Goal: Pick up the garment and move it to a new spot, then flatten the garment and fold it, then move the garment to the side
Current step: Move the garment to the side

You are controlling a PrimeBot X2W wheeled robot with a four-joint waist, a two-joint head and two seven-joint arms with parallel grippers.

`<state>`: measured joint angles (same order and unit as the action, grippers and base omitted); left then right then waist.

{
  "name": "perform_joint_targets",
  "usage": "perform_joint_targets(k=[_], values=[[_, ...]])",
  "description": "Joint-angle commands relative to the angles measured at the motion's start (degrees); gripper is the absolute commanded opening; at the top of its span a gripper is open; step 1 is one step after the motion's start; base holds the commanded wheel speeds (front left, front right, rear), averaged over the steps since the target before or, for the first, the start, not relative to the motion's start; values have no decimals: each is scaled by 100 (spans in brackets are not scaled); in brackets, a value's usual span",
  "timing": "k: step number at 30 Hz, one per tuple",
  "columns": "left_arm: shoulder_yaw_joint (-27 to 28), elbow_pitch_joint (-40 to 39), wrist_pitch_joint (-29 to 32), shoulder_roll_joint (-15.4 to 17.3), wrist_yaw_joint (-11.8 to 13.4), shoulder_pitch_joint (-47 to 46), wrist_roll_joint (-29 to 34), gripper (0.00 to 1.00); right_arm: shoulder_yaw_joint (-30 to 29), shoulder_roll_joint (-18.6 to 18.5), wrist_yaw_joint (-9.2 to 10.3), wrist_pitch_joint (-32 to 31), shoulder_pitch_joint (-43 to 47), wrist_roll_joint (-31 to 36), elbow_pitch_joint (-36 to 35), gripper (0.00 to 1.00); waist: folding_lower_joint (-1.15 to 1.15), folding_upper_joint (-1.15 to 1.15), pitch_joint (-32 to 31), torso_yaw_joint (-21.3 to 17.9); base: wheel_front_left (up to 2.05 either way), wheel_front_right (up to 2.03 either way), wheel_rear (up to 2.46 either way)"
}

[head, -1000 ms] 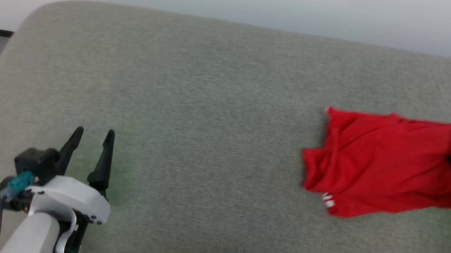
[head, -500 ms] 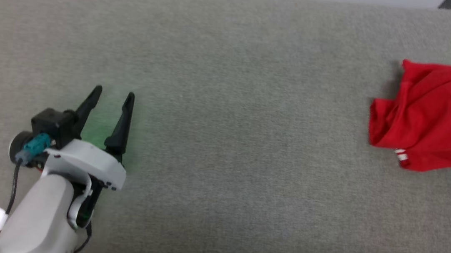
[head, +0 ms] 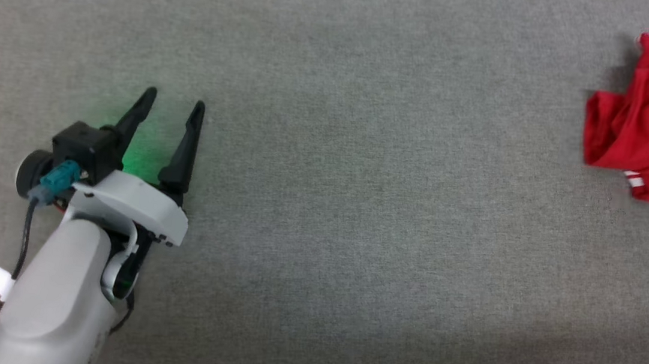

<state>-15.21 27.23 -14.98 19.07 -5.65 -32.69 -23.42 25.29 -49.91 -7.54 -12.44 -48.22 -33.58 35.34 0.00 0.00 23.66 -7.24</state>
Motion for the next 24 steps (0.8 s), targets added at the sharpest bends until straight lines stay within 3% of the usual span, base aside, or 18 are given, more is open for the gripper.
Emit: perform_joint_targets(k=[1, 12, 24], values=[[-24, 21, -23, 26, -43, -108, 46, 100, 85, -58, 12, 93, -185, 63, 124, 0, 0, 0, 130, -90, 0, 0, 0], [-111, 37, -15, 88, -94, -282, 62, 100, 356, -116, 12, 506, -828, 506, 1080, 0, 0, 0, 369, -119, 0, 0, 0], [-201, 104, -11, 133, -120, -402, 12, 100, 323, 359, 12, 752, -1183, 775, 2203, 0, 0, 0, 556, 0, 0, 0, 0]])
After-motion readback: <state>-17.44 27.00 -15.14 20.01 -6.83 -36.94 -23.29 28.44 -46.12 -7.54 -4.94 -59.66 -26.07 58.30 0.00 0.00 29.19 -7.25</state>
